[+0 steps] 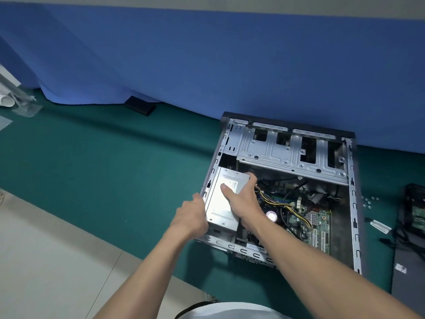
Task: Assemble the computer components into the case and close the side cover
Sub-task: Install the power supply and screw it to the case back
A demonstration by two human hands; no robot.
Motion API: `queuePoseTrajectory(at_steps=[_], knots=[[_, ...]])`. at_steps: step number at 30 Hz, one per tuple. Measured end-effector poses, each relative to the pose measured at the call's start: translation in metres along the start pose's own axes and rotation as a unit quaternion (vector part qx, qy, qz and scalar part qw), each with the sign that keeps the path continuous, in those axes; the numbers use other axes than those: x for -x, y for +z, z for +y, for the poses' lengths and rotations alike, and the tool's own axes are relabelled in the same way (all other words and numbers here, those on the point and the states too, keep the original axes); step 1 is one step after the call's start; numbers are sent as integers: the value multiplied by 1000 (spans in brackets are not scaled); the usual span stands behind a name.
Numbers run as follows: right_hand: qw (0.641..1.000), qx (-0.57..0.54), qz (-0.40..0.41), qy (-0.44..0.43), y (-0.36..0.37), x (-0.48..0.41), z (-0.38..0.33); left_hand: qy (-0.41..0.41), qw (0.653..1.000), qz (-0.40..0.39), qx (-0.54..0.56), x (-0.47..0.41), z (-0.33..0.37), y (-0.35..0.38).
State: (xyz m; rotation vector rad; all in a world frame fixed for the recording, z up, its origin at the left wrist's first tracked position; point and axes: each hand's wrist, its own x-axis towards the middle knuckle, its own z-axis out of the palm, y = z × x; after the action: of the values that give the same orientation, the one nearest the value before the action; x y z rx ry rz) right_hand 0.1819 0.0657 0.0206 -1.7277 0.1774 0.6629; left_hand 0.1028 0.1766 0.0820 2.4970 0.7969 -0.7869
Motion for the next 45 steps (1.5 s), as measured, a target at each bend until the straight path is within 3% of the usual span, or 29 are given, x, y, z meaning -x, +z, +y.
queuePoseTrajectory(at_steps=[4,7,10,16,19,23,29,35,41,45], knots=[[999,38,7,-14,9,-1,-5,9,1000,-4,11,0,-2,-4],[994,-112,-16,14,3,-2,1,31,990,-84,112,-4,-12,-16],[996,-80,-27,8,-9,-7,3,56,972,-126,188,-12,-15,-27],[990,129,7,-49,-5,-16,-10,31,972,-26,231,-28,-15,-14],[975,200,23,-91,-9,-9,0,20,963,-12,268,-35,-19,-4],[969,225,24,-97,-9,-12,-4,22,961,-15,274,-43,-22,1],[976,200,-73,-37,-26,-34,-21,31,960,-7,278,-51,-25,3],[973,206,-47,-88,-28,-16,0,36,967,18,250,-54,-29,9],[961,227,-144,-73,-35,-25,-22,38,963,11,267,-55,-29,8],[933,329,-25,-142,-1,-19,-23,40,965,15,259,-56,-30,9]])
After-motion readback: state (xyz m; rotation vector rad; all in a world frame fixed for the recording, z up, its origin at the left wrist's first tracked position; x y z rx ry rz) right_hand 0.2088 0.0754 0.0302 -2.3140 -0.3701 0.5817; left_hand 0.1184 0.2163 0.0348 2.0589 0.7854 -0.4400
